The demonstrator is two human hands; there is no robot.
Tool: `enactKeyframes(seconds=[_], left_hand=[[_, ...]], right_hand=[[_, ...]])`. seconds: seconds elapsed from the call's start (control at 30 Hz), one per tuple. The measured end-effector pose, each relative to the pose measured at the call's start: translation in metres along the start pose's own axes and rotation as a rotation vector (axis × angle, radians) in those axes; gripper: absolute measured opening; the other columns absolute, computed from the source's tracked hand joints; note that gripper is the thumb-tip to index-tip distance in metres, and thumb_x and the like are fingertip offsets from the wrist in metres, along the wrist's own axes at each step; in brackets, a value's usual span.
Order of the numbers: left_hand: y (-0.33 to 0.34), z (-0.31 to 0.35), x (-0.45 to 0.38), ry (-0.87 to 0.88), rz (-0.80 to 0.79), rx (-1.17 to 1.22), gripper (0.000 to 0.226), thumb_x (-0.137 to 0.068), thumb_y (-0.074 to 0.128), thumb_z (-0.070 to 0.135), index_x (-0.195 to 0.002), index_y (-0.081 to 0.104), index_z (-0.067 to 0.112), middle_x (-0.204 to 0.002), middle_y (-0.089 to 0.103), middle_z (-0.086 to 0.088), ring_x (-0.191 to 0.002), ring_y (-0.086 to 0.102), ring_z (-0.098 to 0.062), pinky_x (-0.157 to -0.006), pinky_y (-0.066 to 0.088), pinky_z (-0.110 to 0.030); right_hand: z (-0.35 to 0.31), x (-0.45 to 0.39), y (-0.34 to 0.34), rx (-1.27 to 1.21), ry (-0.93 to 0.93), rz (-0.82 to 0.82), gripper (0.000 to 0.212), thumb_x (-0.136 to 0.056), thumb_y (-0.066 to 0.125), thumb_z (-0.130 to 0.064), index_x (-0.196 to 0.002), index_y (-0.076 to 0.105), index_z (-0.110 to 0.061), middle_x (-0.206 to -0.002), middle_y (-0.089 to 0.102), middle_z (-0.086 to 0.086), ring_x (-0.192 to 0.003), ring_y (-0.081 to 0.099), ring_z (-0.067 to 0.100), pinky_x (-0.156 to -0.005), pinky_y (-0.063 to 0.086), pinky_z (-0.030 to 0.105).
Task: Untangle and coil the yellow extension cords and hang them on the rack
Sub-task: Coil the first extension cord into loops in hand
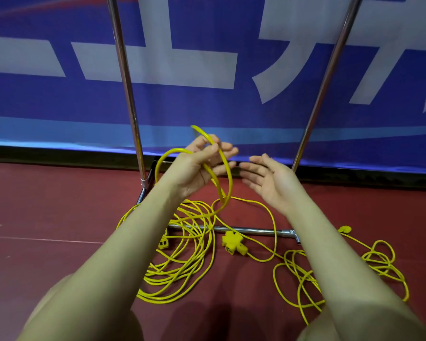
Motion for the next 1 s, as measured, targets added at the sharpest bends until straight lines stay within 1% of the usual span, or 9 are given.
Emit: enactKeyframes(seconds=[0.1,0.2,0.3,0.4,0.5,0.6,0.7,0.83,1.0], left_hand=[[-0.008,0.014,-0.004,0.102,0.086,0.080,0.020,-0.097,0.037,0.000,-0.086,0.049,0.012,-0.081,0.072,-0.007,-0.088,0.071,-0.021,-0.077,0.057,-0.040],[-0.013,0.023,-0.003,0.149,0.117,0.121,0.021,-0.097,0.038,0.000,-0.086,0.050,0.012,-0.088,0.073,-0.009,-0.090,0.071,-0.022,-0.080,0.056,-0.042],[-0.015,0.030,0.000,0.162,0.131,0.112,0.020,-0.098,0.038,0.002,-0.087,0.051,0.012,-0.090,0.073,-0.009,-0.090,0.071,-0.022,-0.081,0.055,-0.040],[-0.020,0.036,0.002,0.144,0.160,0.111,0.019,-0.100,0.038,0.013,-0.091,0.054,0.011,-0.091,0.073,-0.008,-0.090,0.071,-0.021,-0.084,0.054,-0.037],[-0.025,0.038,0.002,0.100,0.170,0.152,0.030,-0.102,0.035,0.027,-0.099,0.057,0.008,-0.096,0.072,-0.010,-0.092,0.070,-0.022,-0.087,0.053,-0.036],[-0.023,0.035,0.005,0.039,0.157,0.130,0.037,-0.101,0.034,0.034,-0.105,0.058,0.006,-0.099,0.072,-0.011,-0.094,0.070,-0.023,-0.085,0.055,-0.035],[-0.018,0.025,0.007,-0.022,0.177,0.160,0.036,-0.099,0.040,0.032,-0.084,0.060,0.006,-0.084,0.070,-0.011,-0.087,0.070,-0.025,-0.083,0.055,-0.038],[-0.019,0.024,0.005,0.013,0.210,0.346,0.058,-0.100,0.040,0.030,-0.049,0.055,0.006,-0.059,0.061,-0.010,-0.071,0.070,-0.023,-0.074,0.058,-0.039],[-0.026,0.039,0.005,0.110,0.245,0.434,0.065,-0.101,0.038,0.030,-0.043,0.051,0.005,-0.054,0.055,-0.010,-0.062,0.068,-0.022,-0.065,0.060,-0.038]], right_hand=[[0.016,0.004,0.015,0.212,0.056,-0.108,0.027,-0.101,0.036,-0.024,-0.094,0.057,-0.009,-0.089,0.066,0.011,-0.080,0.064,0.022,-0.076,0.050,0.029],[0.029,0.006,0.031,0.372,0.051,-0.239,0.023,-0.099,0.041,-0.023,-0.094,0.062,-0.014,-0.091,0.066,0.004,-0.082,0.061,0.016,-0.085,0.041,0.033],[0.027,0.008,0.041,0.459,-0.071,-0.300,0.017,-0.095,0.048,-0.010,-0.089,0.064,-0.014,-0.081,0.067,-0.001,-0.073,0.061,0.008,-0.078,0.044,0.025],[0.017,0.009,0.042,0.408,-0.177,-0.245,0.019,-0.097,0.044,-0.007,-0.086,0.059,-0.011,-0.073,0.056,0.001,-0.058,0.058,0.008,-0.068,0.048,0.024],[0.007,0.009,0.041,0.350,-0.257,-0.207,0.022,-0.101,0.038,-0.013,-0.087,0.055,-0.013,-0.061,0.044,-0.001,-0.041,0.036,0.007,-0.047,0.035,0.021],[0.004,0.011,0.042,0.350,-0.267,-0.242,0.022,-0.101,0.040,-0.015,-0.088,0.058,-0.013,-0.051,0.039,-0.004,-0.038,0.023,0.004,-0.039,0.020,0.016],[0.006,0.017,0.050,0.405,-0.245,-0.304,0.021,-0.100,0.042,-0.014,-0.088,0.059,-0.009,-0.048,0.039,-0.005,-0.036,0.022,0.004,-0.039,0.016,0.016],[0.011,0.020,0.054,0.461,-0.214,-0.362,0.020,-0.097,0.045,-0.015,-0.086,0.060,-0.008,-0.050,0.045,-0.003,-0.035,0.031,0.006,-0.041,0.026,0.019],[0.029,0.016,0.032,0.562,-0.067,-0.471,0.016,-0.085,0.059,-0.022,-0.081,0.062,-0.006,-0.055,0.054,0.000,-0.049,0.047,0.013,-0.052,0.040,0.021]])
Point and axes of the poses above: each hand's wrist, its own x-axis away from the middle knuckle, its own y-axis out of the palm, z = x × y, the point moved 6 cm from there along -x, towards the middle knuckle
